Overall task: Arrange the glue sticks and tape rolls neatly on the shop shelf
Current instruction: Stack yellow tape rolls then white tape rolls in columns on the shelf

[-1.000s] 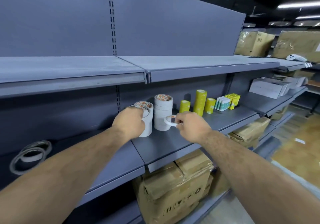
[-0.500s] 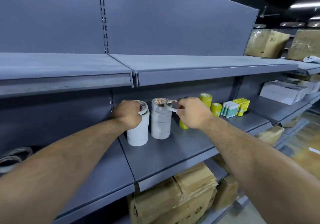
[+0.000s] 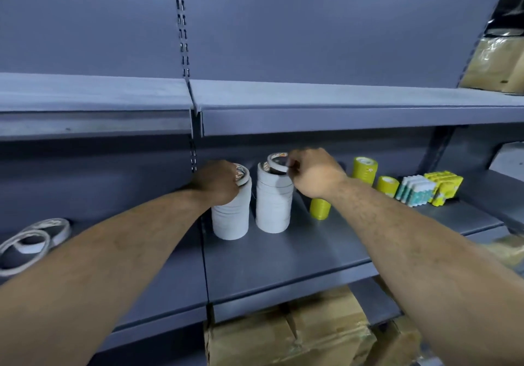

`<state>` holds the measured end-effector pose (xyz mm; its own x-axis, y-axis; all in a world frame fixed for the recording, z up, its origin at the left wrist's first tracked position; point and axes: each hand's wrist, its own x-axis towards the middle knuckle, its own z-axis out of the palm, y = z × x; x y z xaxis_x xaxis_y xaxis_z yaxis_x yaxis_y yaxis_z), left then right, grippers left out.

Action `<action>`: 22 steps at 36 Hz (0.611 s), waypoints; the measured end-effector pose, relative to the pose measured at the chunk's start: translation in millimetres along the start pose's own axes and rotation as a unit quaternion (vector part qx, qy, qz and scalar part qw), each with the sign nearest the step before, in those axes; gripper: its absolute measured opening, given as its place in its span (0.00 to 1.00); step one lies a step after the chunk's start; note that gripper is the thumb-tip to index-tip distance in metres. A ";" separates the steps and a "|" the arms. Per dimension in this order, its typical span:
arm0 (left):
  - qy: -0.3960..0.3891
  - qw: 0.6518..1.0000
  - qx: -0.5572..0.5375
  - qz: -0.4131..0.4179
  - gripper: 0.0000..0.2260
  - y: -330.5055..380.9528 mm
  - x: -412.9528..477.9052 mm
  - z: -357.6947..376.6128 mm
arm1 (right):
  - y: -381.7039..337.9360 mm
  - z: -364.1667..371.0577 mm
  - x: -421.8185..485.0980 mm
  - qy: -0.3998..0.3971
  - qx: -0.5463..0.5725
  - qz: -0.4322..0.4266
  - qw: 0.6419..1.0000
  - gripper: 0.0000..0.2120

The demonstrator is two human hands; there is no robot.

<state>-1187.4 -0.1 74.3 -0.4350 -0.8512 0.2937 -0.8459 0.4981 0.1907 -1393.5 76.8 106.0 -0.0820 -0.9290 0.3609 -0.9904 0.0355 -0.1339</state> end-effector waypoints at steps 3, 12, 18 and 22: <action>-0.012 1.000 -0.022 -0.012 0.04 2.5 2.5 2.0 | 2.4 1.2 3.5 -0.003 0.004 0.003 1.000 0.08; -0.042 0.996 -0.063 -0.046 0.04 -1.4 11.8 6.4 | 4.8 3.4 13.1 -0.008 0.043 0.018 0.999 0.06; -0.038 0.997 -0.056 -0.045 0.04 0.7 10.6 9.6 | 1.9 8.5 17.7 -0.016 0.049 0.019 0.999 0.06; -0.039 0.997 -0.045 -0.043 0.05 1.5 9.6 11.4 | -1.9 11.2 20.2 -0.021 0.041 0.020 0.999 0.08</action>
<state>-1196.4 -9.4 66.7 -0.3869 -0.9003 0.1994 -0.8517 0.4318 0.2970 -1392.0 53.9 103.2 -0.1152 -0.9422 0.3145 -0.9737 0.0445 -0.2233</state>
